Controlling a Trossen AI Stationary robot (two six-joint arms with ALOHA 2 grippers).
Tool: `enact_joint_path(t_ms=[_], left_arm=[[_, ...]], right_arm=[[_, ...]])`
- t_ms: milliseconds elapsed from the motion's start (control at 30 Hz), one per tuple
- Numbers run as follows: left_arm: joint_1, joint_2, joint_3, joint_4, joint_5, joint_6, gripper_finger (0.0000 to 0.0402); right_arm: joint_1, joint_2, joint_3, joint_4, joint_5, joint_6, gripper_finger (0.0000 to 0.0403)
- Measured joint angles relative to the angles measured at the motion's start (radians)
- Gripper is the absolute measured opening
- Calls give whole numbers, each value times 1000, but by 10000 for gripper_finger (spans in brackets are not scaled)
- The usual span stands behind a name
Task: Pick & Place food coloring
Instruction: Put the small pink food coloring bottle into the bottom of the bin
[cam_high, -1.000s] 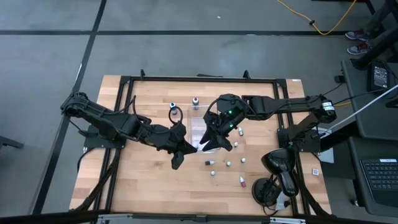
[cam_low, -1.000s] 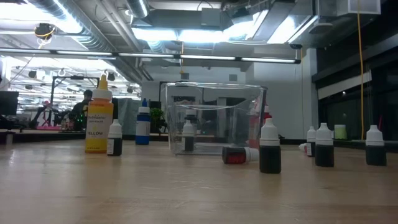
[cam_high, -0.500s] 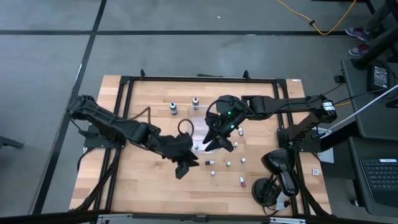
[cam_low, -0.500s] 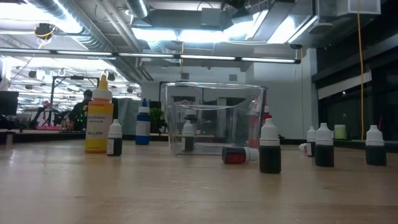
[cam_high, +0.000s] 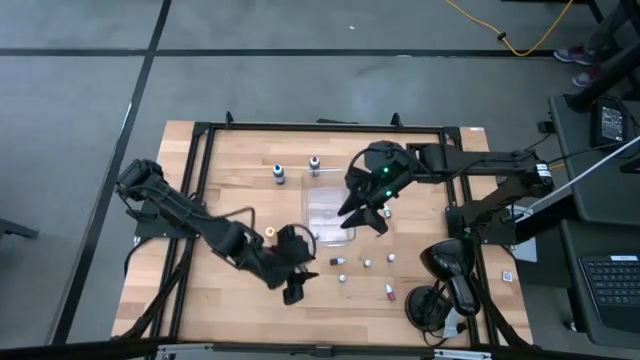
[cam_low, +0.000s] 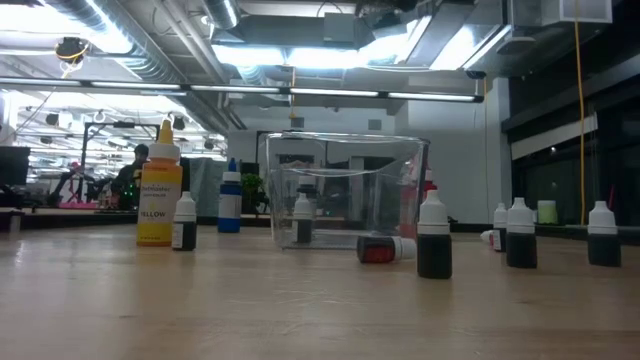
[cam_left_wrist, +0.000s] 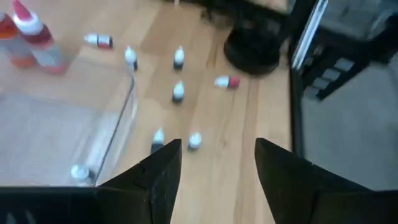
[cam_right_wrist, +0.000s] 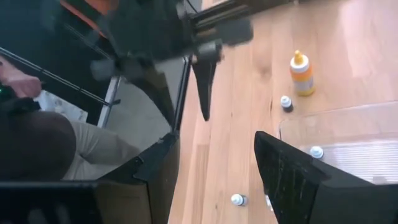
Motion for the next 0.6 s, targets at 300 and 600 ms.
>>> enact_joint_path(t_ms=[300,600], left_arm=[[-2,165,-1,-5,5,-18,183],[51,278,-2,1,17,-36,182]], right_arm=[[-2,-25,1,-9,-8,-18,208],[-2,-35,1,-20,-9,-35,208]])
